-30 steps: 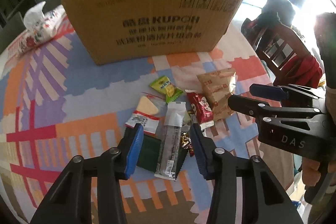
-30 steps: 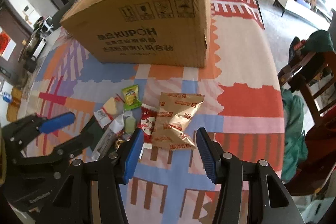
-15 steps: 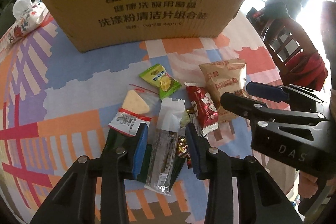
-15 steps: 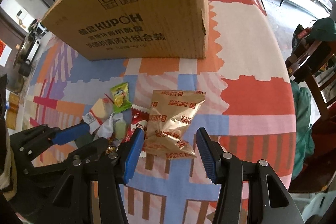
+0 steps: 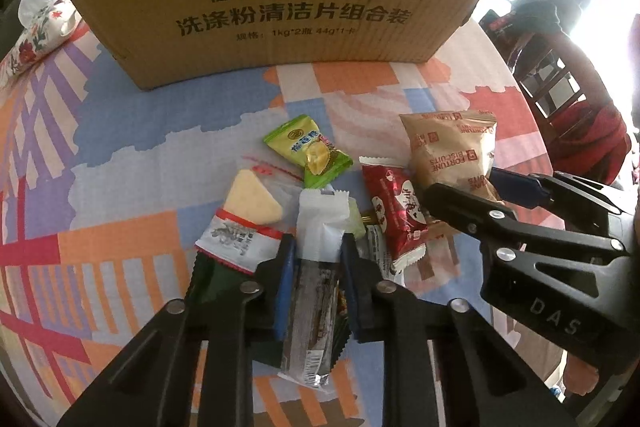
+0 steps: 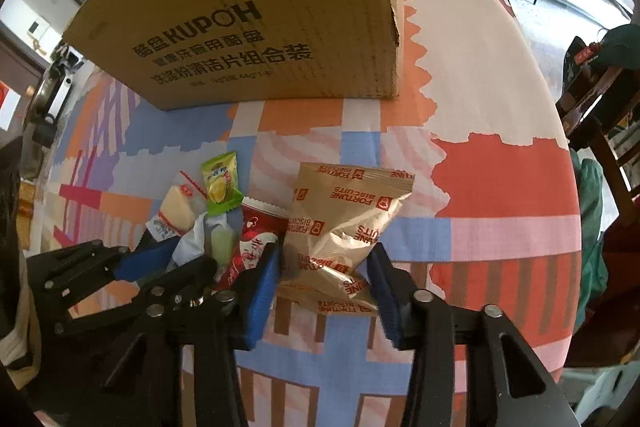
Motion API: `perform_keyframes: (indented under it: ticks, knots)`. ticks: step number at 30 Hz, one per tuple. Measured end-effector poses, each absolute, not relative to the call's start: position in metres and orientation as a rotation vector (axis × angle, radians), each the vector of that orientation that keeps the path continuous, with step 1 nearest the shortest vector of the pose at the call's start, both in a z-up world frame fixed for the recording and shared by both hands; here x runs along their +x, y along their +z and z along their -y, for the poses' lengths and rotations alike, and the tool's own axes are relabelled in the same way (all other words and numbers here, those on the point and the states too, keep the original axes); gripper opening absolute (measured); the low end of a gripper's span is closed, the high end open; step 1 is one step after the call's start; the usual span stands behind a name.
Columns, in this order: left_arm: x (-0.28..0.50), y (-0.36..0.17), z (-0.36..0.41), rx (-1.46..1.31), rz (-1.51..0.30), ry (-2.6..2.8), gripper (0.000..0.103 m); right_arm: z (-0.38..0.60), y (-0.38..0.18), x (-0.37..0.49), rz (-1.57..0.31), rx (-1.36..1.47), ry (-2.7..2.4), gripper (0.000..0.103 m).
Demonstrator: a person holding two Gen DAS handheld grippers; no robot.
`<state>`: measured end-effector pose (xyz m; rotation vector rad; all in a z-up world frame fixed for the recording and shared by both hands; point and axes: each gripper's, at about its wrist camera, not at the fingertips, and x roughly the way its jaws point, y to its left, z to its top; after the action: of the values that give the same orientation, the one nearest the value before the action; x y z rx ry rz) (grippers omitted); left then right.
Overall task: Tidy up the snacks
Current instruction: 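Grasp the white-wrapped bar with the left tool while the right tool grasps the gold biscuit bag, then carry both snacks over the box and release them inside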
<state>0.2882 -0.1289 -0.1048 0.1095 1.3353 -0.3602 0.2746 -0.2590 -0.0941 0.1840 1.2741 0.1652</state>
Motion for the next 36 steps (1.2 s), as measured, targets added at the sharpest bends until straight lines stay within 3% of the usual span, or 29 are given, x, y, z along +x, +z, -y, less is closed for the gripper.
perform_keyframes:
  ticks: [11,36]
  knots:
    - [0.279,-0.083,0.11,0.057,-1.274,-0.364,0.018,0.256,-0.073,0.26,-1.196,0.089,0.134,0.041]
    - [0.249,0.032,0.085,0.026,-0.956,-0.39,0.017,0.227,0.031,0.224,-0.906,-0.003,0.206,0.041]
